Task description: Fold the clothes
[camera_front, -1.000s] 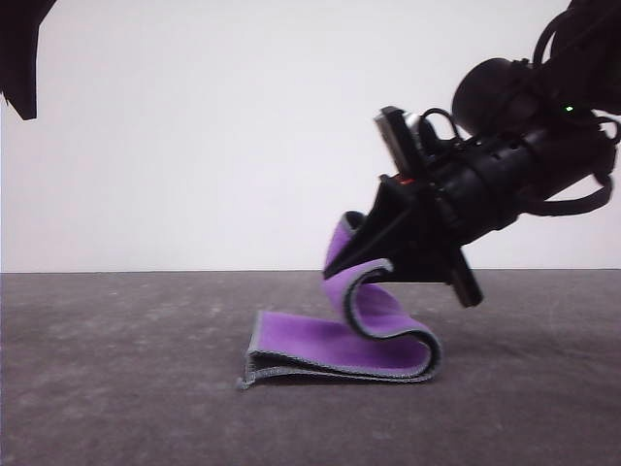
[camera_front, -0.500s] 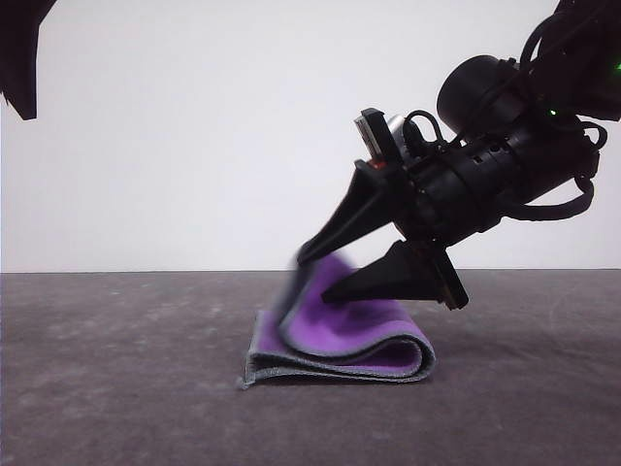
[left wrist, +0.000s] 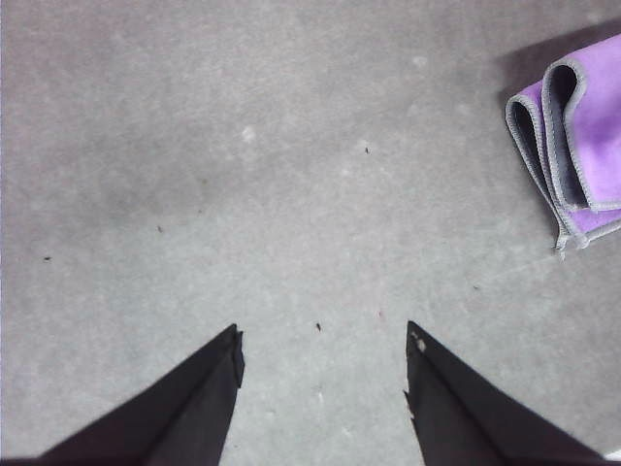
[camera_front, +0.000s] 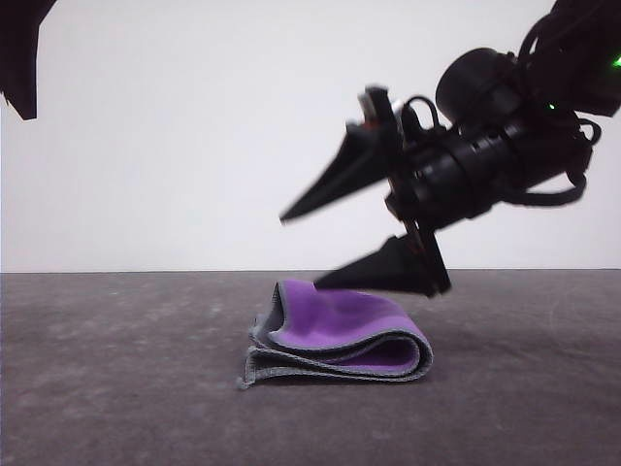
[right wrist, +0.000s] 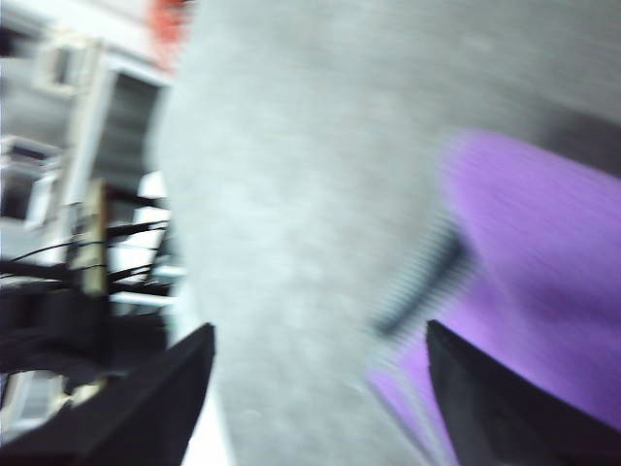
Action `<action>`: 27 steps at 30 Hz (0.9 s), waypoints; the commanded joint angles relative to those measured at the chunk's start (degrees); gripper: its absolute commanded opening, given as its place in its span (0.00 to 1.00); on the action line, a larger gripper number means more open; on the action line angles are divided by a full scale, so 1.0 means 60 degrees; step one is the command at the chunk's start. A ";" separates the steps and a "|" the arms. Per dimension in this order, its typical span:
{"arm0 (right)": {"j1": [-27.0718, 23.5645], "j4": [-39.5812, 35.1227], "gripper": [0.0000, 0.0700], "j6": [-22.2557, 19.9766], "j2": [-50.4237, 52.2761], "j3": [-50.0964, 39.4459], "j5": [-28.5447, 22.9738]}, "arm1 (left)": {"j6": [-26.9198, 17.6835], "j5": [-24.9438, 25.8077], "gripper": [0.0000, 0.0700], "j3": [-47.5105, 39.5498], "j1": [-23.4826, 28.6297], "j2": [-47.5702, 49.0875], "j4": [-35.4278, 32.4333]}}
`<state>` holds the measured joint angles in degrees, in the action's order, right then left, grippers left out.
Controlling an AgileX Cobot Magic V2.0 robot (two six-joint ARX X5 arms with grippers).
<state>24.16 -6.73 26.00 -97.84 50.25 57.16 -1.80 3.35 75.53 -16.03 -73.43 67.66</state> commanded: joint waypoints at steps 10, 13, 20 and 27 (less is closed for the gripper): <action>-0.2243 0.1950 0.66 -0.1360 0.1978 0.0365 -0.0752 | -0.0414 0.0052 0.45 0.0080 0.0064 -0.0055 -0.0749; -0.2990 0.3563 0.66 -0.2371 0.2867 0.0367 -0.1795 | -0.0410 0.0073 0.45 0.0080 0.0066 -0.0055 -0.1223; -0.3678 0.6671 0.66 -0.4239 0.4315 0.0367 -0.5425 | -0.0409 0.0694 0.45 0.0080 0.0064 -0.0066 -0.2200; -0.3676 0.6976 0.63 -0.4512 0.4710 0.0370 -0.6936 | -0.0409 0.0704 0.45 0.0080 0.0066 -0.0069 -0.2341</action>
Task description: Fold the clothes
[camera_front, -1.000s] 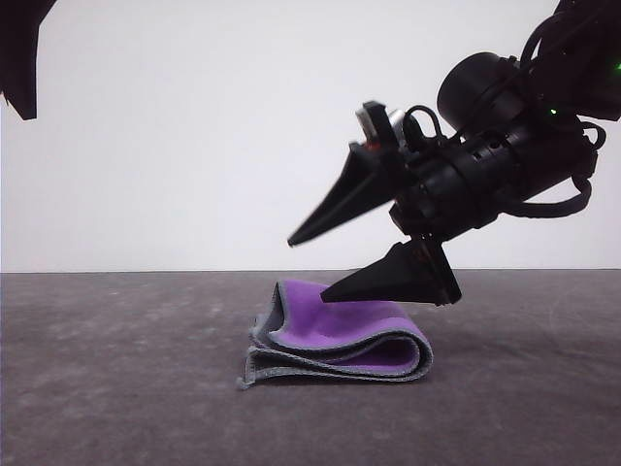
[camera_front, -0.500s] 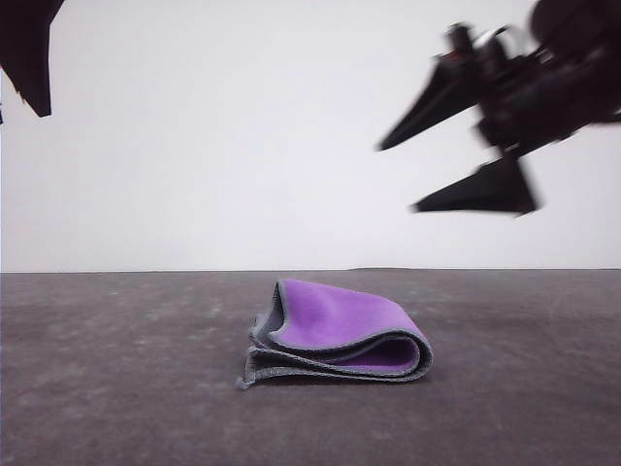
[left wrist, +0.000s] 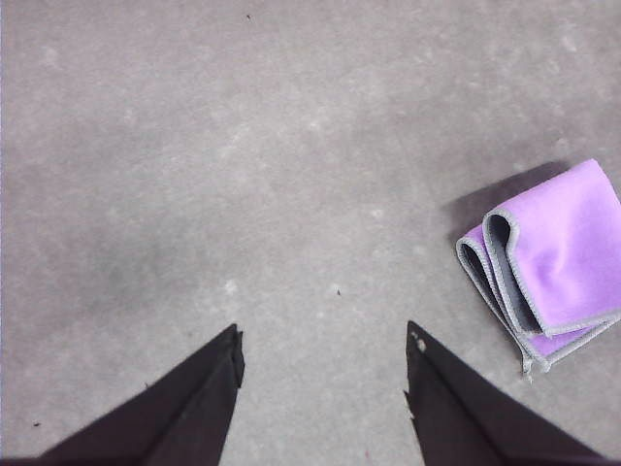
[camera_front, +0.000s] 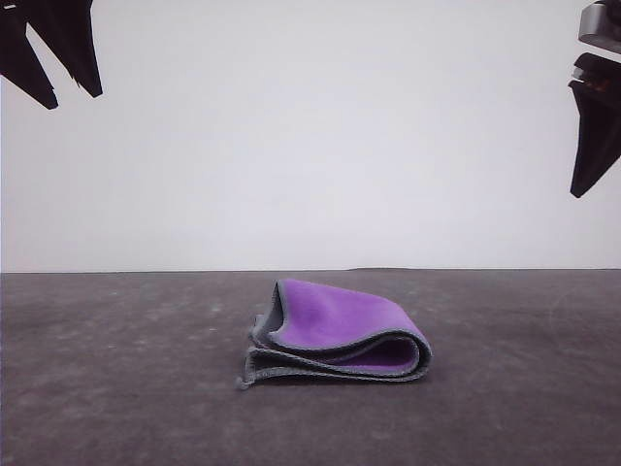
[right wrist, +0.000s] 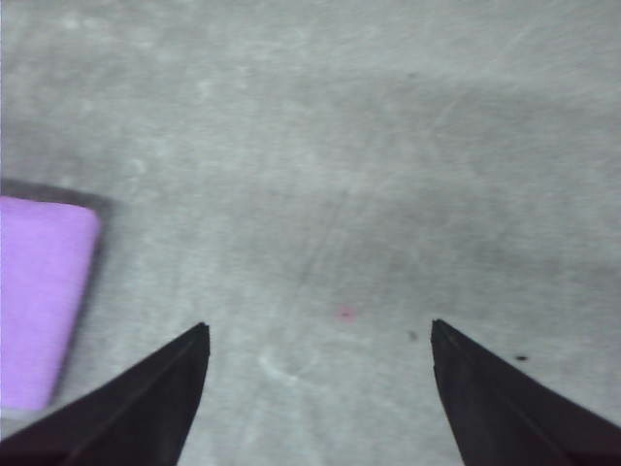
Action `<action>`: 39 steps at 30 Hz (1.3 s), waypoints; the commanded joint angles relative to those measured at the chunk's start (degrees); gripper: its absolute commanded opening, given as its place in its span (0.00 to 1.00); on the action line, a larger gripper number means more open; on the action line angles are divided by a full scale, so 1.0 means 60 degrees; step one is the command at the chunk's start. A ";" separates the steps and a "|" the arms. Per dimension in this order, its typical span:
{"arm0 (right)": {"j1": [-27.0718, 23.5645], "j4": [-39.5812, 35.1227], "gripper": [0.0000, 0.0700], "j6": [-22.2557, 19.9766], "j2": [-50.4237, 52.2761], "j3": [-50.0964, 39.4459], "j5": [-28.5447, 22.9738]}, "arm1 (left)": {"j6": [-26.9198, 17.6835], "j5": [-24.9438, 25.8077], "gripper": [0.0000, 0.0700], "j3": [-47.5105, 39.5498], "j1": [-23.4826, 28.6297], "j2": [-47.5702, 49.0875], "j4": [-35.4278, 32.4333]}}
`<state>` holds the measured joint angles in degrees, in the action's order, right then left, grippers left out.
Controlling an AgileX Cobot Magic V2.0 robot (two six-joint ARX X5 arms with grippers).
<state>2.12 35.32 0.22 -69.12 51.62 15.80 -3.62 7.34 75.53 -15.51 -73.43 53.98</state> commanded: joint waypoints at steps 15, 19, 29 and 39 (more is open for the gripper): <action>0.0005 -0.0017 0.01 -0.0624 -0.0076 0.0141 -0.0038 | -0.0393 0.0033 0.02 0.0080 -0.0025 -0.0069 0.0087; 0.0005 -0.0094 0.01 -0.0655 -0.0076 0.0142 -0.0041 | -0.0224 0.0032 0.02 0.0080 -0.0025 -0.0069 0.0032; -0.0002 -0.0141 0.01 -0.0611 -0.0076 0.0142 -0.0038 | 0.0004 0.0032 0.02 0.0080 -0.0025 -0.0069 0.0046; -0.0002 -0.0143 0.01 -0.0611 -0.0076 0.0142 -0.0040 | -0.0733 -0.0289 0.02 0.0080 0.0041 0.0084 -0.0073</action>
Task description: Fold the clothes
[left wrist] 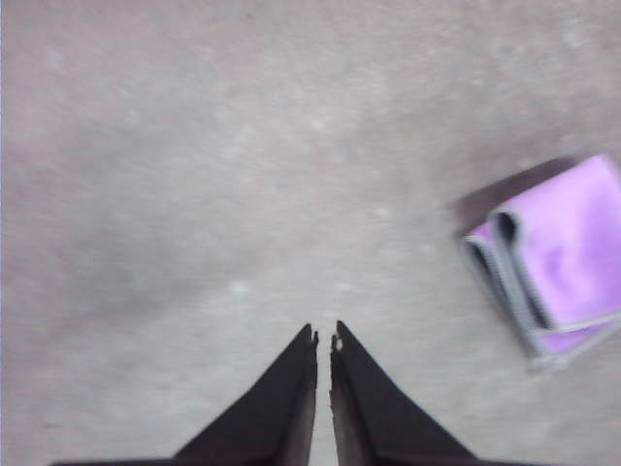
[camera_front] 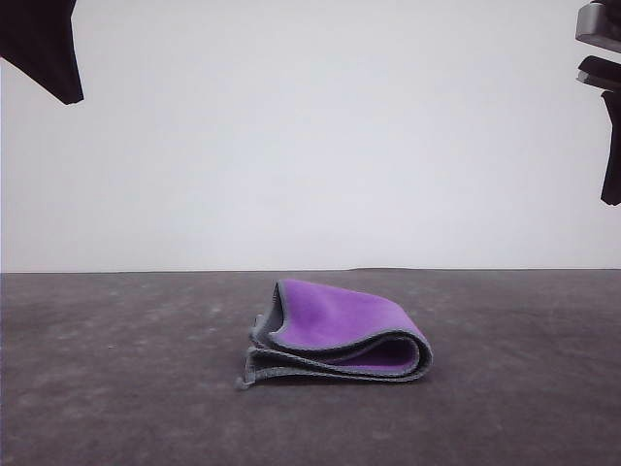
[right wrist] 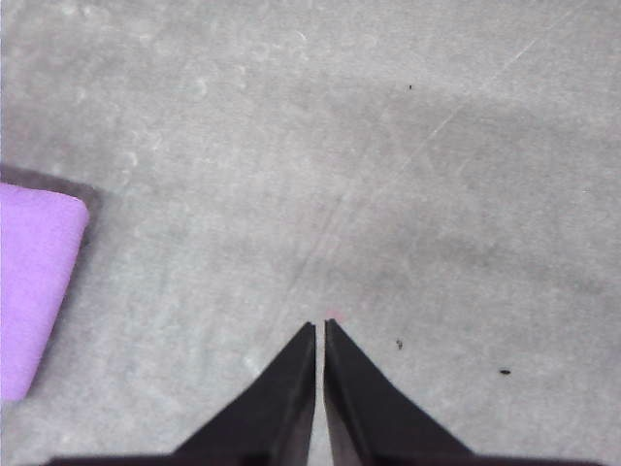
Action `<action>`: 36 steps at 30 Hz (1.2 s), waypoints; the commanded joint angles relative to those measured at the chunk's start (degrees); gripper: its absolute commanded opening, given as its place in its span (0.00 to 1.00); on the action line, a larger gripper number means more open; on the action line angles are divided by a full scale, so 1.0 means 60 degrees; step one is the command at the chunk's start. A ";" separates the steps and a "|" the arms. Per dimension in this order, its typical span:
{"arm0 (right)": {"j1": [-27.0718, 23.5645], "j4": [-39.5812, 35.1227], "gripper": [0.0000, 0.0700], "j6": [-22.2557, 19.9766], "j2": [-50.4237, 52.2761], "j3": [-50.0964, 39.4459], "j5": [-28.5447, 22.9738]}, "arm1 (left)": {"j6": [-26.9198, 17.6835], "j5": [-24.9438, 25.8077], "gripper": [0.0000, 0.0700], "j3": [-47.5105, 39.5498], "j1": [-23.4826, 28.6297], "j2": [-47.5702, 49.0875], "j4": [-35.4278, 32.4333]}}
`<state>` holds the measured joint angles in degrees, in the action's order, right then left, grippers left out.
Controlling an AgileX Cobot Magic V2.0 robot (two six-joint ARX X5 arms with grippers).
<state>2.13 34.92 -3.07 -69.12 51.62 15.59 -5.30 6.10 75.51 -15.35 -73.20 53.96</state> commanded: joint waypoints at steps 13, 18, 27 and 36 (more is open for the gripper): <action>-0.0004 -0.0102 0.01 -0.0062 -0.0076 0.0142 -0.0004 | 0.1570 -0.0236 0.02 -0.3576 0.1374 0.3804 -0.4109; -0.0004 -0.0102 0.01 -0.0064 -0.0076 0.0142 -0.0004 | 0.1609 -0.0500 0.02 -0.6127 0.1840 0.5772 -0.5012; -0.0004 -0.0102 0.01 -0.0062 -0.0076 0.0142 -0.0004 | 0.1828 -0.0771 0.02 -0.9993 0.2419 0.9177 -0.6439; -0.0004 -0.0102 0.01 -0.0062 -0.0076 0.0142 -0.0004 | 0.1829 -0.0780 0.02 -1.1316 0.2513 1.0935 -0.6494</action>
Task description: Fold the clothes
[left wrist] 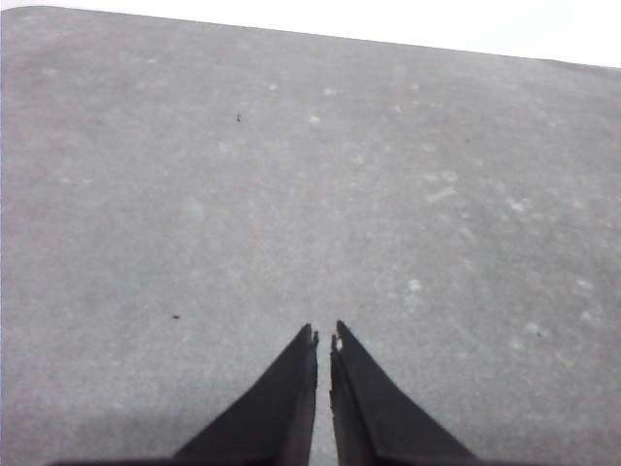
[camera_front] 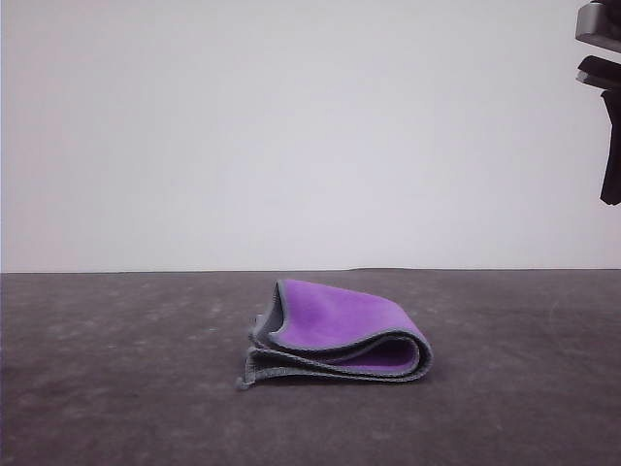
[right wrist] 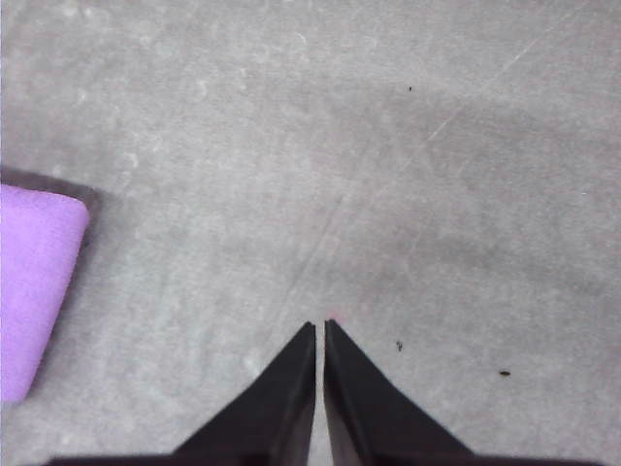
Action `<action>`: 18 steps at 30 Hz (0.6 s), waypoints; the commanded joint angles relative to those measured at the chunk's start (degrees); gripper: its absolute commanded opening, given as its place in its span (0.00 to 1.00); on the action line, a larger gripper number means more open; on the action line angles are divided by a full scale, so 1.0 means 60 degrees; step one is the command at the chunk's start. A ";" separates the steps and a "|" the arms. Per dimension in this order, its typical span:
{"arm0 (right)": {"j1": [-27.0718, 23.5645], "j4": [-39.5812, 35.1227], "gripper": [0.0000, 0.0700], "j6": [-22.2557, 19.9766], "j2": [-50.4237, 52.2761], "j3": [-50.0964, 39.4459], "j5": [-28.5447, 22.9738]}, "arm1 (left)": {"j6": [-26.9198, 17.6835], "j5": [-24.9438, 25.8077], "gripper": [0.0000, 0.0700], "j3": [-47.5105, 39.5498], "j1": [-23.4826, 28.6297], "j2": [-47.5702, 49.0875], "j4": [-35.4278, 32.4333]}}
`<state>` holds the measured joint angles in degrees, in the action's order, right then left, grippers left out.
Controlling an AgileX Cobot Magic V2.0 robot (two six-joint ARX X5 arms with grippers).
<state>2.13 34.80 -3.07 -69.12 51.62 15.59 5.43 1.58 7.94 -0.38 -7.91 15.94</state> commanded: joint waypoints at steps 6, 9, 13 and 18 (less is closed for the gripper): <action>-0.0004 -0.0083 0.01 -0.0063 -0.0076 0.0142 -0.0004 | 0.0033 -0.0029 0.02 -0.0449 0.0018 0.0609 -0.0344; -0.0004 -0.0083 0.01 -0.0063 -0.0076 0.0142 -0.0004 | 0.0037 -0.0027 0.02 -0.0723 0.0018 0.0882 -0.0675; -0.0004 -0.0083 0.01 -0.0063 -0.0076 0.0142 -0.0004 | 0.0036 -0.0029 0.02 -0.0978 0.0021 0.1243 -0.0853; -0.0004 -0.0083 0.01 -0.0065 -0.0076 0.0142 -0.0004 | 0.0034 -0.0029 0.02 -0.1073 0.0073 0.1299 -0.0854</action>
<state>2.13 34.69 -3.05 -69.12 51.62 15.59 5.45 1.56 2.16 -0.01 -0.21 10.88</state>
